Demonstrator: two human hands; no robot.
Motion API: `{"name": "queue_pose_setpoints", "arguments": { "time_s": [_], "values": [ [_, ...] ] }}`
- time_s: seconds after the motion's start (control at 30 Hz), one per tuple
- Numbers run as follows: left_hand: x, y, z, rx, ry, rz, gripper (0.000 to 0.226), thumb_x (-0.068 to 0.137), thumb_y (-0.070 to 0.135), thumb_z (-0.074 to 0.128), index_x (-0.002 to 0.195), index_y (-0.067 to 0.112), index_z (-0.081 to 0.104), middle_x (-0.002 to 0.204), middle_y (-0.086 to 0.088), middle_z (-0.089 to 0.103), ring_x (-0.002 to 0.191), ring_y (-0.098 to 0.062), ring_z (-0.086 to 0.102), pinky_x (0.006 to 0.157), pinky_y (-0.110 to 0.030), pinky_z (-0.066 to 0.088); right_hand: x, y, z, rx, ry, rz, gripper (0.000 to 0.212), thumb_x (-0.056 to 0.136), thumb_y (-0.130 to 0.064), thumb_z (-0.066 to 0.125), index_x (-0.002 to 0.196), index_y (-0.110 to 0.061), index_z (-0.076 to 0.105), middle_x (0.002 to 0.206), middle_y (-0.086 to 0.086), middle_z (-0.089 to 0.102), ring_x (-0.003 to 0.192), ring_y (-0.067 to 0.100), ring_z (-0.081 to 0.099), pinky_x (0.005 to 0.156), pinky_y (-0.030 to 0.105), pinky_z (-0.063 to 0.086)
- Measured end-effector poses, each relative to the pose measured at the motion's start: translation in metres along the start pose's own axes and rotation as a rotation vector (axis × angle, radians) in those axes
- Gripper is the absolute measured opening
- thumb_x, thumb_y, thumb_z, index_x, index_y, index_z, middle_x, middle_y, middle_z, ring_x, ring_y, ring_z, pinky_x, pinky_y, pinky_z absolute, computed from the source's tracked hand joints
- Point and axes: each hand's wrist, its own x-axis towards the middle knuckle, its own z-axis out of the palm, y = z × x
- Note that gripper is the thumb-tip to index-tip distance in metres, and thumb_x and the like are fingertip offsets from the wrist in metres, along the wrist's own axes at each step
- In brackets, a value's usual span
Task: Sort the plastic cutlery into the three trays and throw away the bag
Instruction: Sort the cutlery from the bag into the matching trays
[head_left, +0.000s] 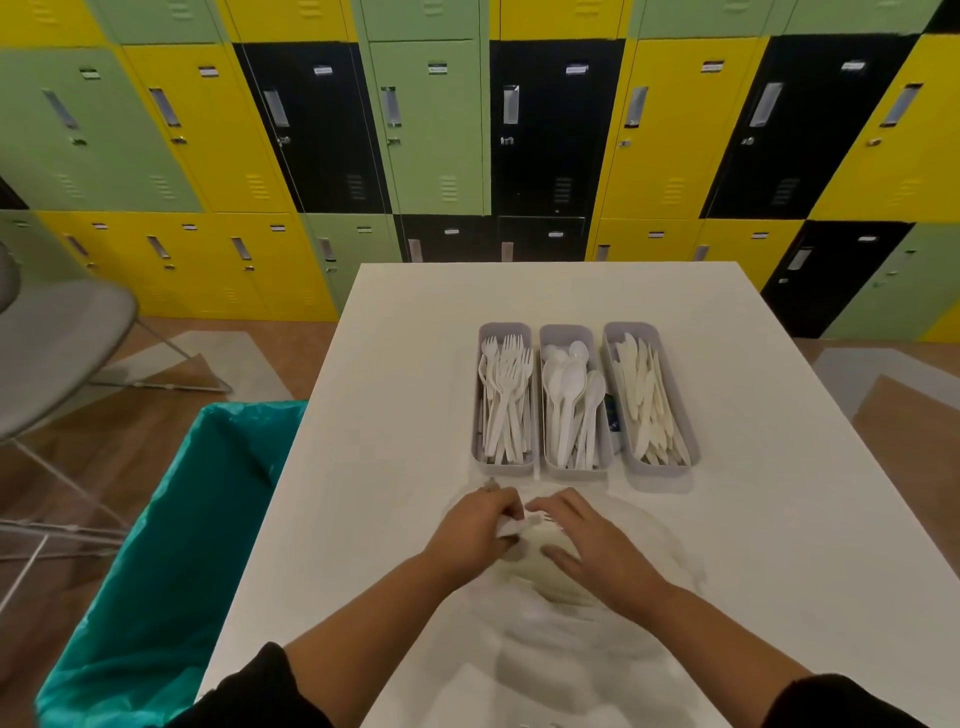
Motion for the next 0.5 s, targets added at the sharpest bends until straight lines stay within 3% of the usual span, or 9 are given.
{"name": "queue_pose_setpoints", "arguments": {
  "time_s": [0.1, 0.2, 0.37, 0.43, 0.5],
  "values": [
    [-0.002, 0.006, -0.002, -0.077, 0.026, 0.049, 0.014, 0.079, 0.013, 0.066, 0.093, 0.011, 0.065, 0.087, -0.002, 0.063, 0.077, -0.011, 0.052, 0.062, -0.01, 0.034, 0.008, -0.002, 0.01, -0.058, 0.012, 0.023, 0.036, 0.087, -0.021, 0.061, 0.121, -0.019, 0.051, 0.123, -0.009, 0.042, 0.1, 0.012, 0.055, 0.079, 0.02, 0.043],
    [-0.005, 0.003, -0.004, -0.127, -0.032, 0.021, 0.022, 0.078, 0.019, 0.07, 0.098, 0.015, 0.061, 0.096, 0.0, 0.068, 0.08, -0.008, 0.056, 0.069, -0.016, 0.041, 0.013, 0.003, 0.012, -0.108, 0.097, 0.069, 0.018, 0.089, -0.025, 0.058, 0.103, -0.015, 0.056, 0.101, -0.004, 0.052, 0.092, 0.014, 0.048, 0.071, 0.02, 0.034],
    [-0.008, -0.016, -0.01, 0.031, -0.204, -0.091, 0.061, 0.077, 0.026, 0.073, 0.129, 0.016, 0.044, 0.134, -0.001, 0.053, 0.122, -0.019, 0.049, 0.101, -0.025, 0.036, 0.011, 0.012, -0.001, 0.05, 0.371, 0.151, 0.02, 0.082, -0.024, 0.068, 0.077, -0.012, 0.053, 0.071, -0.005, 0.047, 0.069, 0.015, 0.043, 0.061, 0.018, 0.032],
    [-0.01, -0.018, -0.007, 0.117, -0.24, -0.098, 0.072, 0.076, 0.028, 0.074, 0.135, 0.016, 0.035, 0.14, -0.001, 0.046, 0.126, -0.021, 0.045, 0.108, -0.029, 0.031, 0.008, 0.008, -0.009, 0.107, 0.438, 0.107, 0.031, 0.087, -0.042, 0.053, 0.071, -0.016, 0.047, 0.066, -0.011, 0.044, 0.067, 0.013, 0.041, 0.062, 0.019, 0.031],
    [-0.011, -0.016, -0.003, 0.138, -0.234, -0.088, 0.077, 0.074, 0.03, 0.075, 0.134, 0.017, 0.029, 0.141, 0.001, 0.041, 0.124, -0.02, 0.045, 0.109, -0.034, 0.029, 0.003, -0.004, -0.014, 0.134, 0.389, 0.009, 0.035, 0.089, -0.053, 0.035, 0.072, -0.025, 0.046, 0.071, -0.019, 0.045, 0.074, 0.008, 0.039, 0.07, 0.015, 0.031]
  ]
}}
